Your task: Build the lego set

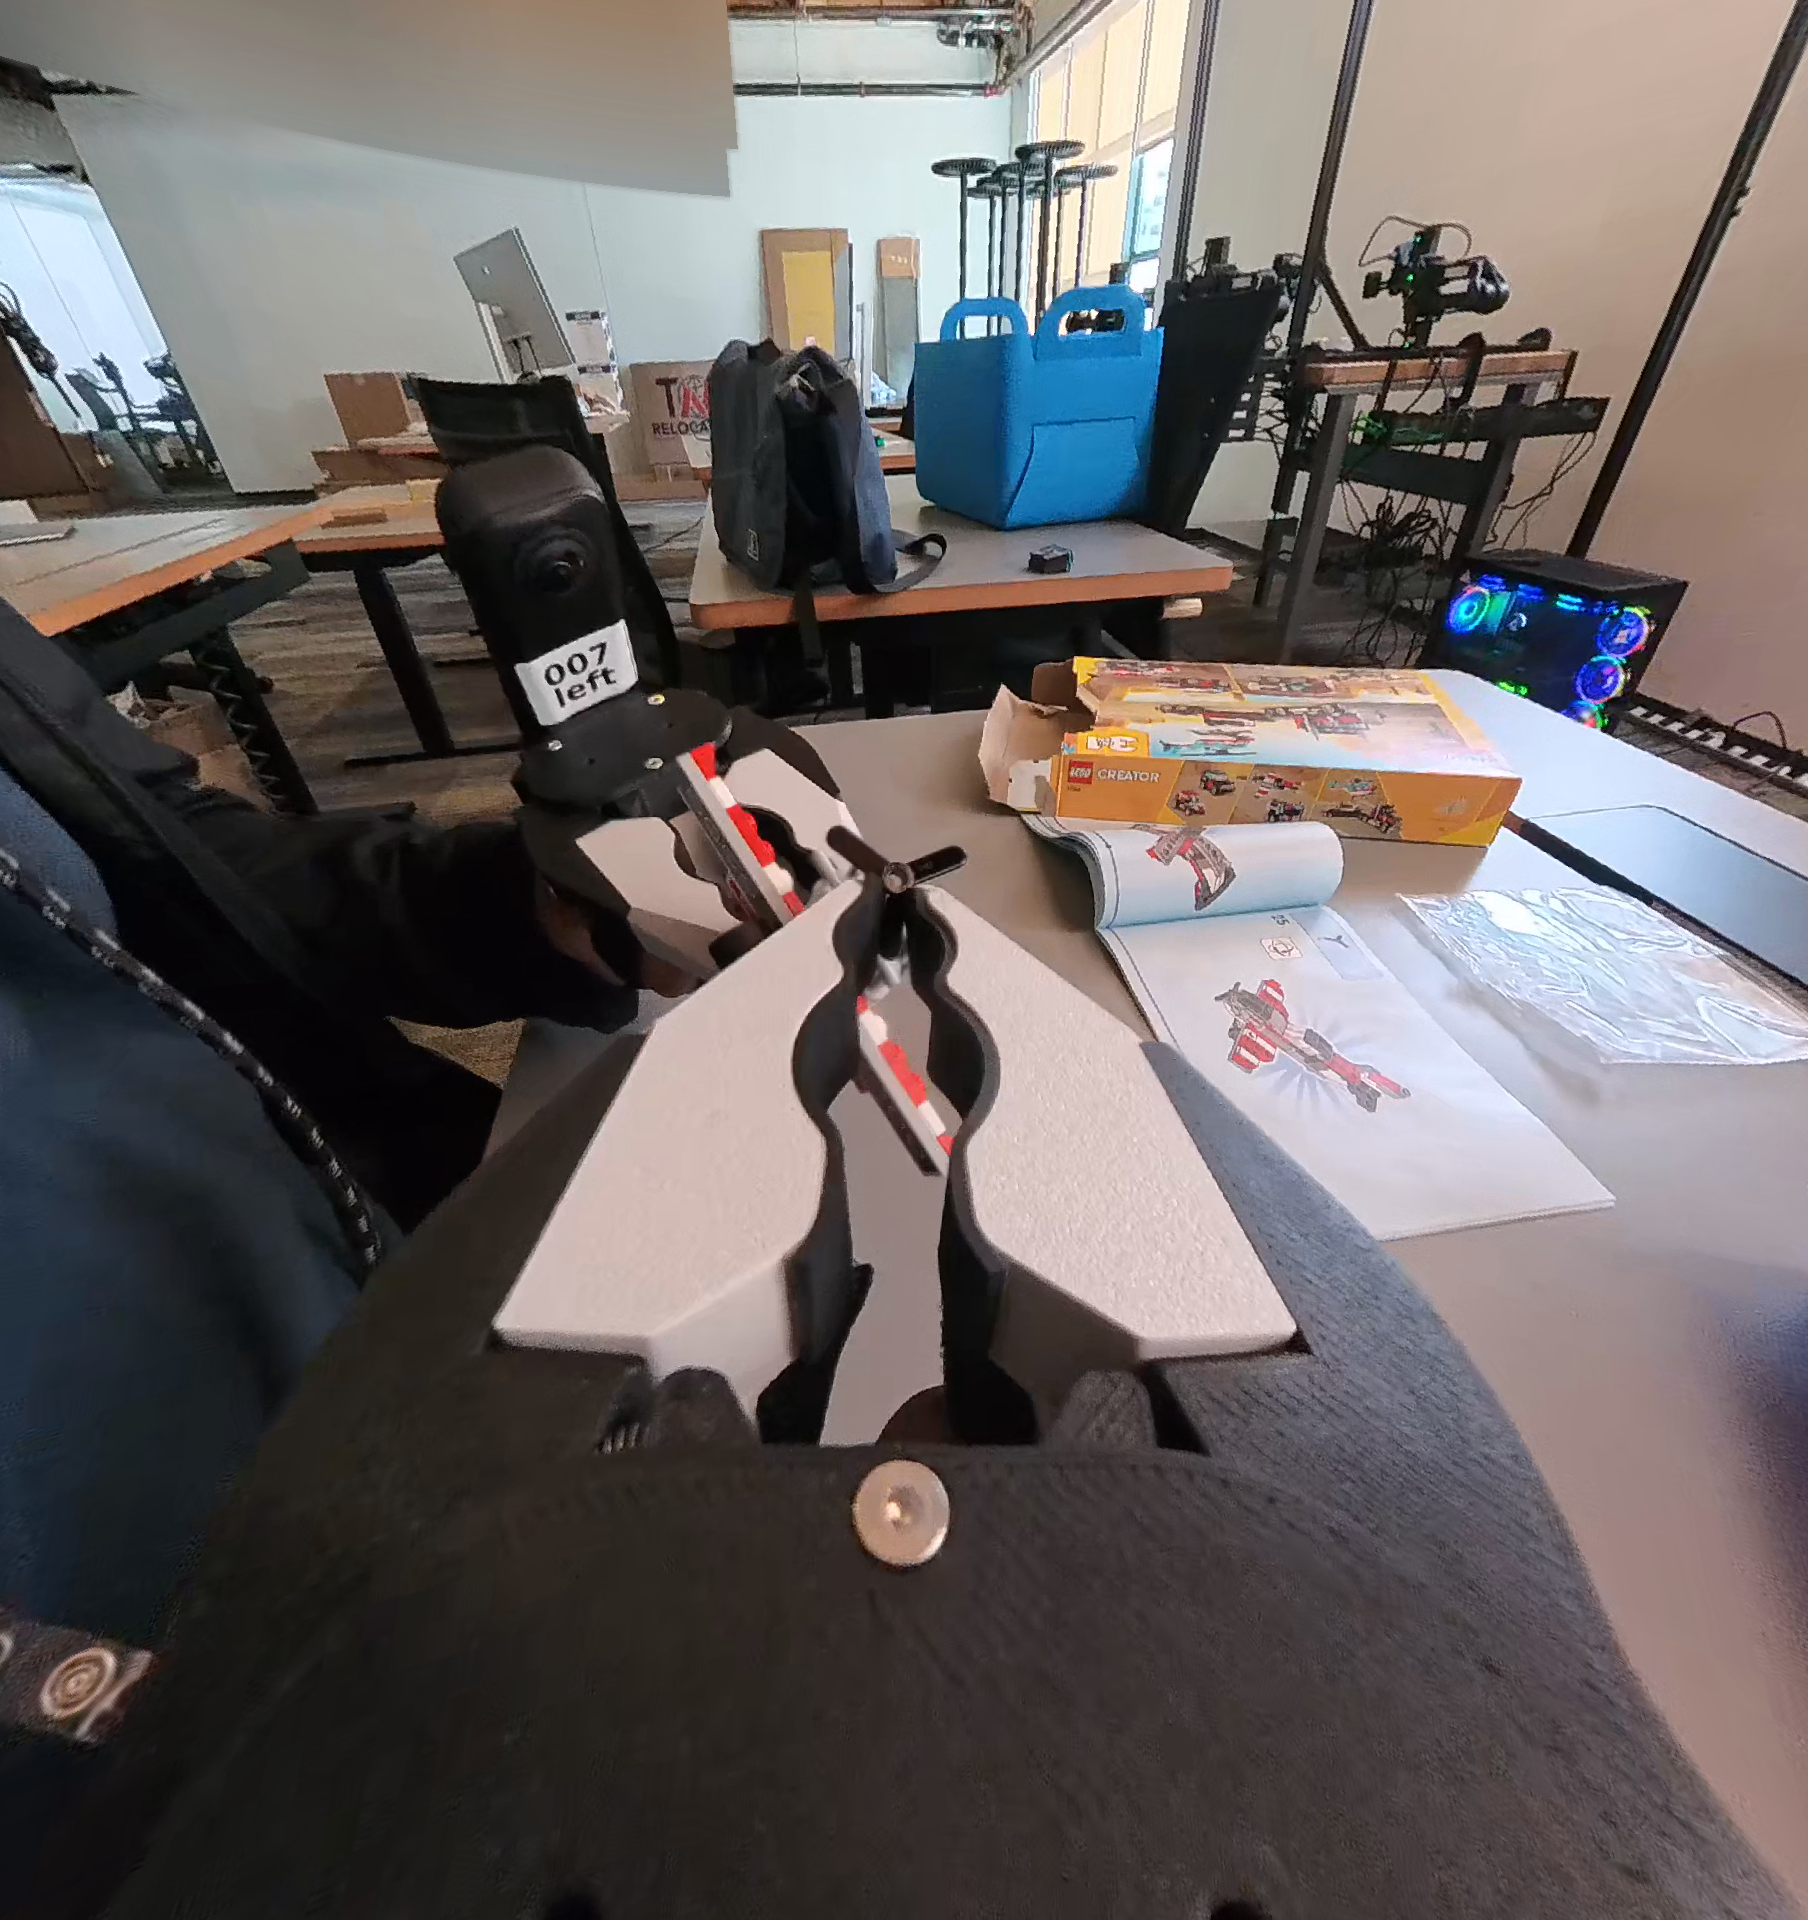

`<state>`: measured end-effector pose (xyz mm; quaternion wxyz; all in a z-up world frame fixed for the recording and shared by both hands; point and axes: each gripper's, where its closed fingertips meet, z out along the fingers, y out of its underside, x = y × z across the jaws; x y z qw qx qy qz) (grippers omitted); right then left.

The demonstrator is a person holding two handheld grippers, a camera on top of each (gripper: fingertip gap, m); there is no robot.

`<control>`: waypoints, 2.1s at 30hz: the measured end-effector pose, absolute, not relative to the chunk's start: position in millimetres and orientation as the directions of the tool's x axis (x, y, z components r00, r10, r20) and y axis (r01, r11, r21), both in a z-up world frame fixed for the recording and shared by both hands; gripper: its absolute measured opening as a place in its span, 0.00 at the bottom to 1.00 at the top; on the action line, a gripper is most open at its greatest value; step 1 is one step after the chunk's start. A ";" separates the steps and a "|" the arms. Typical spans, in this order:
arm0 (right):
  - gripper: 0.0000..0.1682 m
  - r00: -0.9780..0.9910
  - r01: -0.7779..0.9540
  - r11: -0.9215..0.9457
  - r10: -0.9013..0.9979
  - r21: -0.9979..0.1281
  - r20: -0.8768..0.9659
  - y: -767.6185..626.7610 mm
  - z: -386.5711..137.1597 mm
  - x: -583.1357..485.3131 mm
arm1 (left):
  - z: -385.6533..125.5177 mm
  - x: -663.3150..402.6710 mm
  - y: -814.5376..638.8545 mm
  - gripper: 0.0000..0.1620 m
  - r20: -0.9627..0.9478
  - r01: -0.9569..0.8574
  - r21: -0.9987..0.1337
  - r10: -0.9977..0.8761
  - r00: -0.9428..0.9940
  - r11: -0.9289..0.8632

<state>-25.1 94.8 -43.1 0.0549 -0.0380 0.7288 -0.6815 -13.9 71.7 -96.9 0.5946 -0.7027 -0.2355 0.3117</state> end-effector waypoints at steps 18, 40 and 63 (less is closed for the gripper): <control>0.03 -0.983 -0.157 0.004 -0.092 -0.988 0.156 115.5 21.9 10.6 | -31.5 21.5 88.1 0.15 -0.219 -0.228 -0.970 0.708 0.671 -0.084; 0.03 -0.996 -0.039 -0.015 -0.084 -0.999 0.040 99.4 -12.5 -35.1 | -65.0 -29.2 70.7 0.15 -0.051 -0.090 -0.996 0.745 0.665 0.013; 0.03 -0.927 -0.367 0.055 -0.100 -0.929 0.361 113.1 60.5 32.8 | -2.3 24.3 92.2 0.15 -0.244 -0.317 -0.947 0.745 0.621 -0.046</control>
